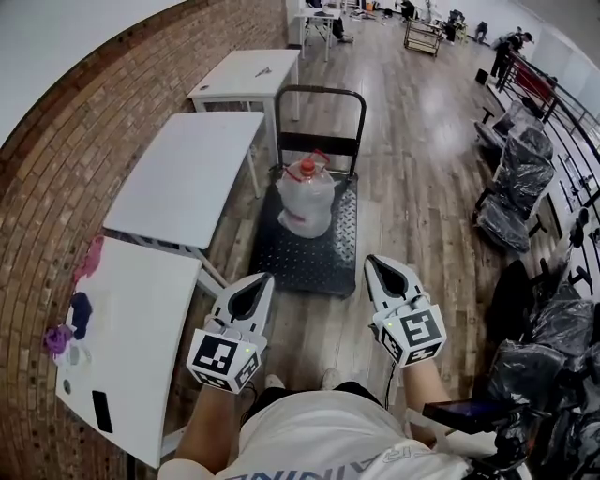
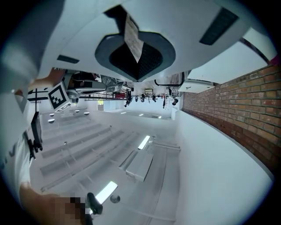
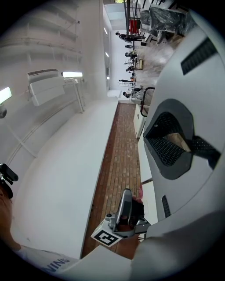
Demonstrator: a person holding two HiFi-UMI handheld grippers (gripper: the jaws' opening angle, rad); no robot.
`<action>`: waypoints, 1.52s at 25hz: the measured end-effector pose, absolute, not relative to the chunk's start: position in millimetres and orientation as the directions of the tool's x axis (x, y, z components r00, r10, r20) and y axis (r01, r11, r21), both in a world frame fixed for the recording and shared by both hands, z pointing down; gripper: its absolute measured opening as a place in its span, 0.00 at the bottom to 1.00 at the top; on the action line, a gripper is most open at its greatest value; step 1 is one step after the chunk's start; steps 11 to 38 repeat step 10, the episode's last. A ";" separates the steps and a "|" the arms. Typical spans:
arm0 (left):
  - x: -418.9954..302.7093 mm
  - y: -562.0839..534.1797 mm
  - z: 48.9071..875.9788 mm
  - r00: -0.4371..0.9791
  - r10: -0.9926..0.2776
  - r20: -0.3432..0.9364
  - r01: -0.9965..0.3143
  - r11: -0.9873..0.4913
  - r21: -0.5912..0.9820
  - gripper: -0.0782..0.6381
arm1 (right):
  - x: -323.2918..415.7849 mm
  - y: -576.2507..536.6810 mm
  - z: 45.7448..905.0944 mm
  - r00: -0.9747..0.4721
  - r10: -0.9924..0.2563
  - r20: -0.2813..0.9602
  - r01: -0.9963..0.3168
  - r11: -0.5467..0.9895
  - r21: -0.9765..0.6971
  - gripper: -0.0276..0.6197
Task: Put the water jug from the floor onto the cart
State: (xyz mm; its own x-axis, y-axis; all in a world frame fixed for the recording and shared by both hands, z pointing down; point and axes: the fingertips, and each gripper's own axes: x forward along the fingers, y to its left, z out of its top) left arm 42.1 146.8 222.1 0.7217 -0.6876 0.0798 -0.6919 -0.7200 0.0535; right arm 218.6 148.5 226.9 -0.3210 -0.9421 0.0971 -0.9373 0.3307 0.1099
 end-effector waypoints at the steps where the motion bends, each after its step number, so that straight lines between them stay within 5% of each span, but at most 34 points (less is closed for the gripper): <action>1: 36.1 146.3 221.9 0.720 -0.690 0.074 -0.694 -0.717 0.059 0.11 | 211.3 148.7 225.9 -0.327 -0.940 0.101 -0.934 0.338 0.118 0.05; 38: 9.4 146.9 217.2 0.727 -0.685 0.046 -0.687 -0.723 0.079 0.11 | 183.9 152.3 221.5 -0.323 -0.938 0.128 -0.928 0.340 0.151 0.05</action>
